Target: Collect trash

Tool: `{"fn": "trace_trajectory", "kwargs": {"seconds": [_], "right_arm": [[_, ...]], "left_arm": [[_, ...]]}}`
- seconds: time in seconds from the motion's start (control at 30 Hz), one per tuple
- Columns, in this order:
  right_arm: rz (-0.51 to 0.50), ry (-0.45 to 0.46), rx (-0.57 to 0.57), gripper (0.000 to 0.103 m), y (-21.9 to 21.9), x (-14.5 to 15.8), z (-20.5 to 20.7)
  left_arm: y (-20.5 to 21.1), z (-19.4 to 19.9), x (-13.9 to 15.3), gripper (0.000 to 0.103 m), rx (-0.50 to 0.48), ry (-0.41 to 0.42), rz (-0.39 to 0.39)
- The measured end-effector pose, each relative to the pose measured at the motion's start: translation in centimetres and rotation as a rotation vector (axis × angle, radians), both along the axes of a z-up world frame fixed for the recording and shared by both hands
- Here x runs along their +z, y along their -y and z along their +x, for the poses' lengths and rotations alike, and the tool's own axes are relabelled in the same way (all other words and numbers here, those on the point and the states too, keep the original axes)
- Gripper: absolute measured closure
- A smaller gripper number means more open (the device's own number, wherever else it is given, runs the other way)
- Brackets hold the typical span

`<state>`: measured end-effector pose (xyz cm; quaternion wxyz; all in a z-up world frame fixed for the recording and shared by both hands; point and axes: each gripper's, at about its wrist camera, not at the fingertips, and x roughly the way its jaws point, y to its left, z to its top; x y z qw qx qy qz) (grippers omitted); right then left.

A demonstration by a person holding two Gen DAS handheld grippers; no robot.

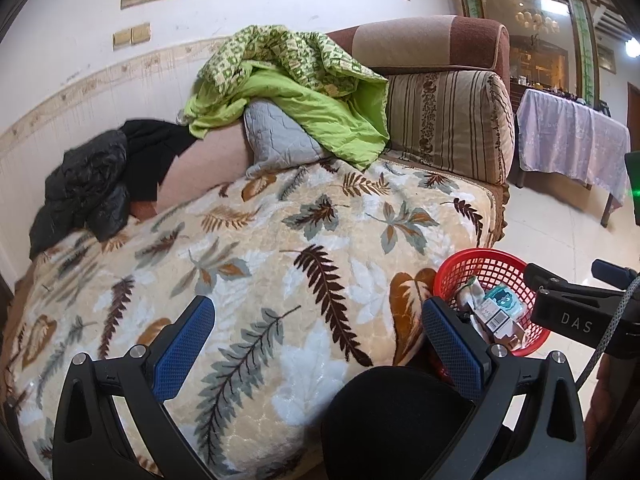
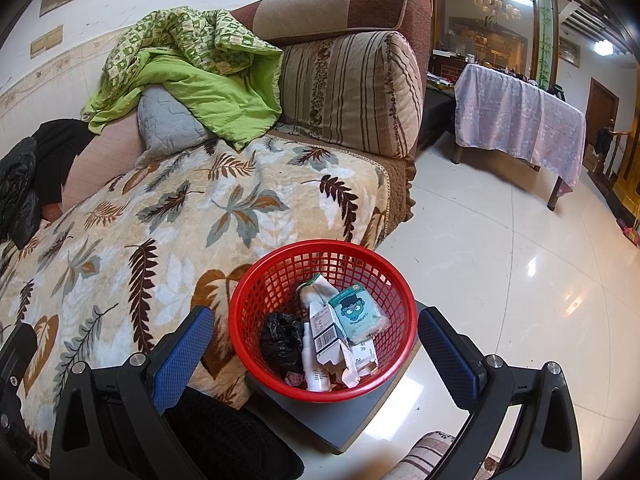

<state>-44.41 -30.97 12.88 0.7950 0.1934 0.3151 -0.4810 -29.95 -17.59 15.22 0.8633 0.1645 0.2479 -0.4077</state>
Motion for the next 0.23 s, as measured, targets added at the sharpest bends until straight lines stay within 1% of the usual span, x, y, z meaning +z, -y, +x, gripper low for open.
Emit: {"fn": "trace_trajectory", "kwargs": {"seconds": [0.1,0.23], "right_arm": [[0.001,-0.013,0.049,0.000,0.3,0.0,1.2],[0.000,-0.041,0.163,0.000,0.5,0.0,5.0]], "left_arm": [[-0.6,1.3,-0.1,0.000,0.024,-0.059,-0.019],[-3.5,5.7,-0.4,0.000,0.158,-0.145,-0.052]]}}
